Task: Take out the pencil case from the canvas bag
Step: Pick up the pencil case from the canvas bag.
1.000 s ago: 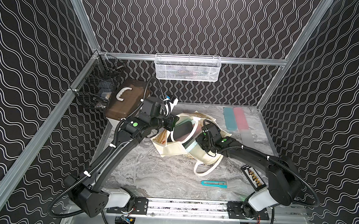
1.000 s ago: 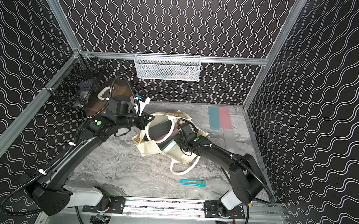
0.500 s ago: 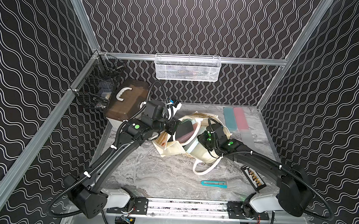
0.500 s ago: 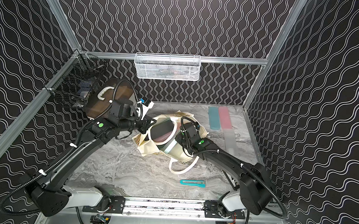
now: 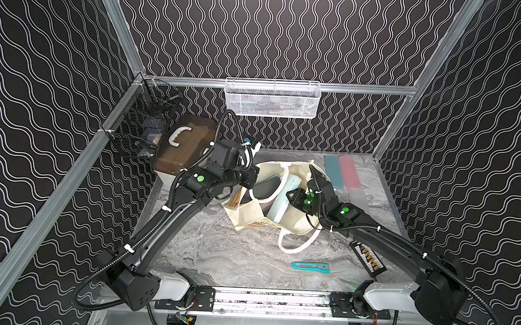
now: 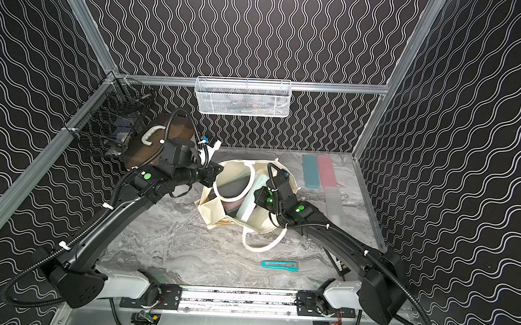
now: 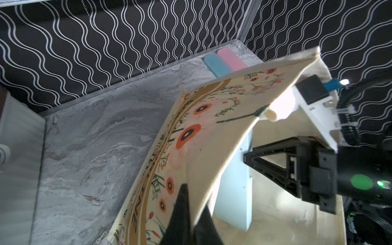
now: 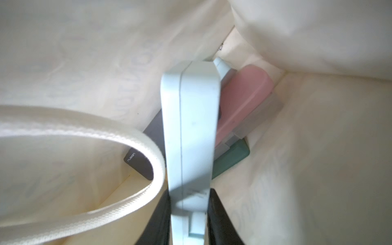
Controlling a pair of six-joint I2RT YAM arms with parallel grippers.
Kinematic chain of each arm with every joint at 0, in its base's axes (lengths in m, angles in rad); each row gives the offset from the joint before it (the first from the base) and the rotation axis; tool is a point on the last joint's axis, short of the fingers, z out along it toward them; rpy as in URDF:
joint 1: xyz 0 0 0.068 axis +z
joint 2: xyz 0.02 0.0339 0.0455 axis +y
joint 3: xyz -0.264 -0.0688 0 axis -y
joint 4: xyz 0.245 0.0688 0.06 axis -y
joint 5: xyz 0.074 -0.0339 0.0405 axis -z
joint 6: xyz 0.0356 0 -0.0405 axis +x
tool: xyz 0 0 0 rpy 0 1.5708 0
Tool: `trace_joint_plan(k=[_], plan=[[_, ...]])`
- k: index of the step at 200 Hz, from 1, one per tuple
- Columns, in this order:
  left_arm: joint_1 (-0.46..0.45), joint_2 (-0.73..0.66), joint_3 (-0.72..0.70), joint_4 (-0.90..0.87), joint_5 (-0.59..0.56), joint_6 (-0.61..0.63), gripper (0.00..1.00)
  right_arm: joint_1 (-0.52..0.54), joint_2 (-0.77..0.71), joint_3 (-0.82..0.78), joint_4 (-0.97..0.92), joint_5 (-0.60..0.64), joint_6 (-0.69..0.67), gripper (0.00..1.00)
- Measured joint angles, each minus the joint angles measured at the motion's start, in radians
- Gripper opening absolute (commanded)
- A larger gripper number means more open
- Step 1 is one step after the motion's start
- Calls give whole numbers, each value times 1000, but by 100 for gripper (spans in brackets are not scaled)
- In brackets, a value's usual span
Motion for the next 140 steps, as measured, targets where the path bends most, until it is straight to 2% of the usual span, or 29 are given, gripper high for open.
trace_joint_plan(k=[84, 140], plan=[[0, 73, 132, -76, -125, 3, 0, 0, -130, 62, -6, -31, -184, 25], [0, 98, 198, -142, -299, 19, 0, -1, -212, 129, -91, -23, -248, 23]])
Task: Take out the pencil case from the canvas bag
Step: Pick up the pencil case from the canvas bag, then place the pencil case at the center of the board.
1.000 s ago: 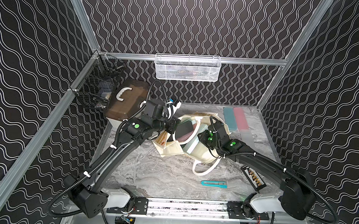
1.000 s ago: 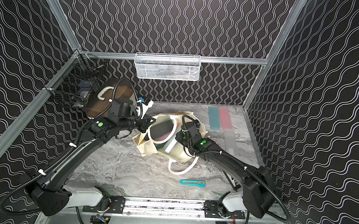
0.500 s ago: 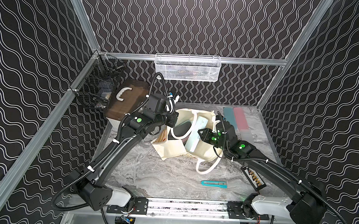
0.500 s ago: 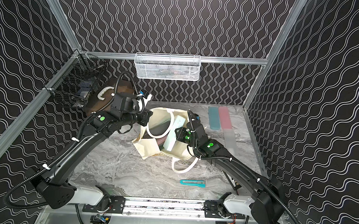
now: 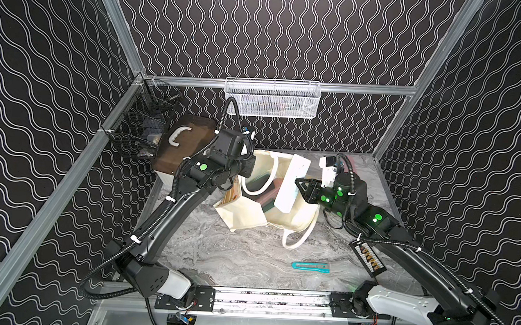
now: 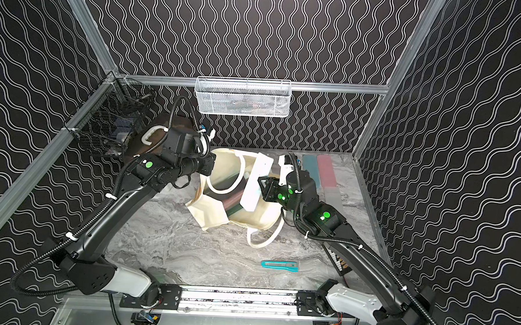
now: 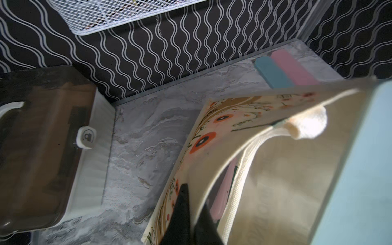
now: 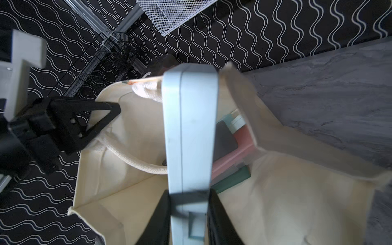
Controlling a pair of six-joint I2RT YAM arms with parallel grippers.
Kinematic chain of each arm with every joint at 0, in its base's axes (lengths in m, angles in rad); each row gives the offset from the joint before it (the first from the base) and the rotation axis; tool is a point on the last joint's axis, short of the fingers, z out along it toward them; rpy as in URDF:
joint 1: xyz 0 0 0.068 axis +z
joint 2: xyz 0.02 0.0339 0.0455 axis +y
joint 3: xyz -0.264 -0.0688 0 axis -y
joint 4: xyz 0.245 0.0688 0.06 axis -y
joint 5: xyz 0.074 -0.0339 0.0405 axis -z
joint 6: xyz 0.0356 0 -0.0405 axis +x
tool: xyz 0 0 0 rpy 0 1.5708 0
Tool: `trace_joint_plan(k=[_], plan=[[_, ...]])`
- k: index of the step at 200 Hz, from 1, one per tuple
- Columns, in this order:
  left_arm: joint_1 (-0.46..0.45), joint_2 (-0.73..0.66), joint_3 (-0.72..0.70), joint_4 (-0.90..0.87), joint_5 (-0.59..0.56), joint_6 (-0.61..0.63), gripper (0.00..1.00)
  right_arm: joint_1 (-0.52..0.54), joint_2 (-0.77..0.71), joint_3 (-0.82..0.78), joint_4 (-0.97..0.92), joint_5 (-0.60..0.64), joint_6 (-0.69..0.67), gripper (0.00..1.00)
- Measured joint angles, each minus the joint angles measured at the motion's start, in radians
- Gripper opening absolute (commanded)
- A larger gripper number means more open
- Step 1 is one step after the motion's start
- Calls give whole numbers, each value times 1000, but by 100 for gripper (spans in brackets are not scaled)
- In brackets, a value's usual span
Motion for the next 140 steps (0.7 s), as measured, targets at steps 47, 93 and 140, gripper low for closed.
trace_joint_plan(k=[47, 93, 140], plan=[[3, 13, 40, -16, -146, 27, 0, -8, -51, 60, -66, 3, -35, 23], [45, 16, 67, -82, -228, 6, 0, -54, -69, 118, -183, 27, -88, 23], [109, 15, 93, -155, -232, -54, 0, -185, 5, 181, -341, 29, -129, 22]])
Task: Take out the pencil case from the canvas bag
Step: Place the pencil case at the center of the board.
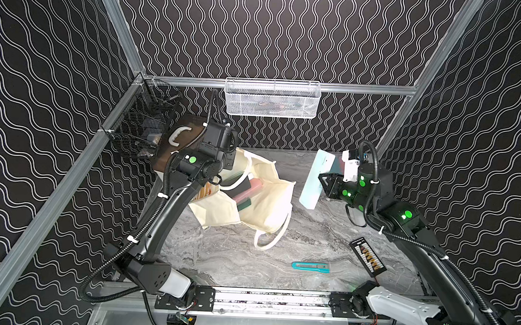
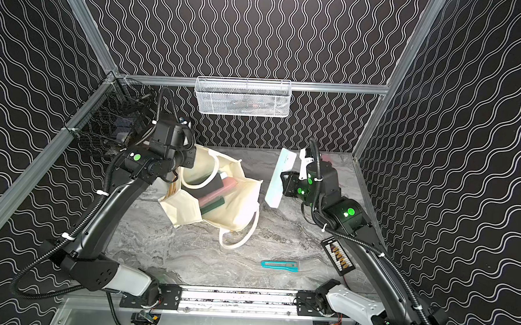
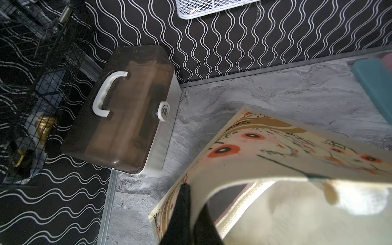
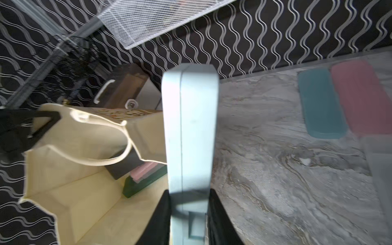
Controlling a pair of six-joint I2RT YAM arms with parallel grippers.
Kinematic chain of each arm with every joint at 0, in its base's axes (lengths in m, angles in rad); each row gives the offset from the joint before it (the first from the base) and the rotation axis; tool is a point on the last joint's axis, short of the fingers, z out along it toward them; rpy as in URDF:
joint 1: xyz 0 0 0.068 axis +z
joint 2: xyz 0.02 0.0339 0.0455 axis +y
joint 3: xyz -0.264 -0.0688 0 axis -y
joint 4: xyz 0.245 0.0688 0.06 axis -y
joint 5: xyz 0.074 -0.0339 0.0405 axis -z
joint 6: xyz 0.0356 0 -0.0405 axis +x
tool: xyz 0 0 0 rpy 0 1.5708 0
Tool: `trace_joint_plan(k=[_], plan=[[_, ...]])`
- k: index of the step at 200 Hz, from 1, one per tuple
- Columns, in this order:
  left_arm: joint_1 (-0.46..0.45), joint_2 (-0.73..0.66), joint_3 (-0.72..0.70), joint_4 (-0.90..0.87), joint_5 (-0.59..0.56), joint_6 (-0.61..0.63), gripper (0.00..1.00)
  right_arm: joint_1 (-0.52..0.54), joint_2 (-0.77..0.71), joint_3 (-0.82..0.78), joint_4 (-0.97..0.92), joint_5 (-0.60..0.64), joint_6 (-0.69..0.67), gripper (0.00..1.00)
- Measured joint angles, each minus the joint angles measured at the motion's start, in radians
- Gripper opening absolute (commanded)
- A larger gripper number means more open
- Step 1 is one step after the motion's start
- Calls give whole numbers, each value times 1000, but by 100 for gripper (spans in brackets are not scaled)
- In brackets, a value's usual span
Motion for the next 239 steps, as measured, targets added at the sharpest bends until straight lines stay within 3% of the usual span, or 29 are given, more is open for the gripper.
trace_joint_plan(k=[50, 98, 167, 239], plan=[[35, -7, 19, -59, -6, -50, 0, -220, 159, 22, -137, -48, -8, 22], [72, -16, 21, -101, 6, -77, 0, -377, 350, 26, -206, -191, -7, 22], [86, -42, 11, -116, 31, -92, 0, -406, 534, 16, -186, -474, -7, 23], [89, -49, -3, -109, 77, -92, 0, -406, 571, -161, 45, -748, 22, 23]])
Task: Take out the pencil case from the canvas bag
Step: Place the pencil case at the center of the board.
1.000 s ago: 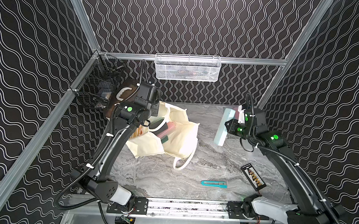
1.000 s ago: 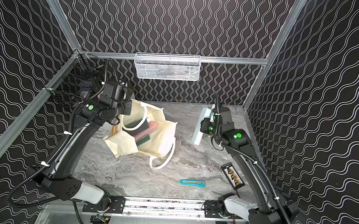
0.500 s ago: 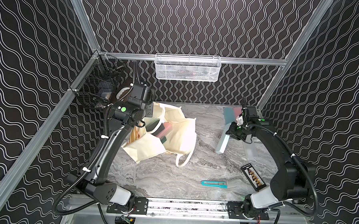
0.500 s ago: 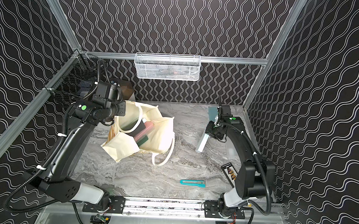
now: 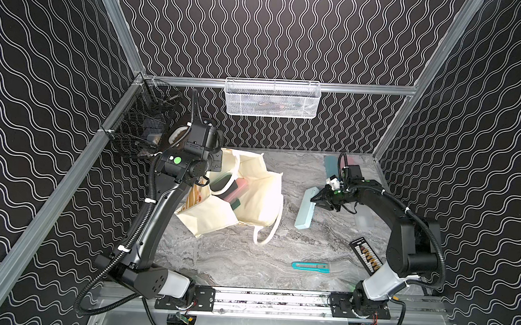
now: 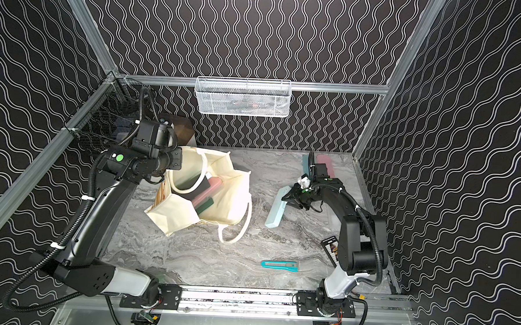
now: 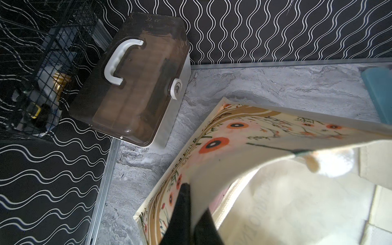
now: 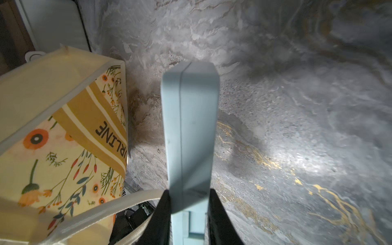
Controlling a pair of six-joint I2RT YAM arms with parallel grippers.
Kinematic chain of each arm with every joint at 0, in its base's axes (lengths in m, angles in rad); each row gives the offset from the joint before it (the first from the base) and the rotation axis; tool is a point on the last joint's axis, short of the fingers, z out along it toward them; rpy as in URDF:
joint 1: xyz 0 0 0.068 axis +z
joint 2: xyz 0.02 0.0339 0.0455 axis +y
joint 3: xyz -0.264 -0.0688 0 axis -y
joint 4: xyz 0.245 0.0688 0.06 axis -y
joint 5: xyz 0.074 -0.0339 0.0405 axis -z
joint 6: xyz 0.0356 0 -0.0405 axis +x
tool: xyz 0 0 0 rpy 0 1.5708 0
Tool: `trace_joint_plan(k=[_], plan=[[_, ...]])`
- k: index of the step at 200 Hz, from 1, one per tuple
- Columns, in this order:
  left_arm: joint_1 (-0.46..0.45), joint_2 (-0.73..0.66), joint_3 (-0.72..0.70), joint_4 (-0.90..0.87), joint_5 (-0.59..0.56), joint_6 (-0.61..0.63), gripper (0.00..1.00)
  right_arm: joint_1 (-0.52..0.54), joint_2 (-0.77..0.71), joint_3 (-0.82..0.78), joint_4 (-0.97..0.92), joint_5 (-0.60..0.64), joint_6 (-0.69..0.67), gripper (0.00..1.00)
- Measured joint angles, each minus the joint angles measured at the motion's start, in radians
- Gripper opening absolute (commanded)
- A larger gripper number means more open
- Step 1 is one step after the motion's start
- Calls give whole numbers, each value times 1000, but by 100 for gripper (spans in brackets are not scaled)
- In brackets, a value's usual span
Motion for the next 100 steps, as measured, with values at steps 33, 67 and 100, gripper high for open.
trace_joint_plan(k=[33, 67, 100], plan=[[0, -1, -8, 10, 28, -1, 0, 0, 8, -97, 132, -84, 15, 23], [0, -3, -8, 10, 42, -1, 0, 0, 22, -142, 228, -133, 26, 24], [0, -5, -11, 11, 49, -1, 0, 0, 49, -176, 283, -163, 27, 26]])
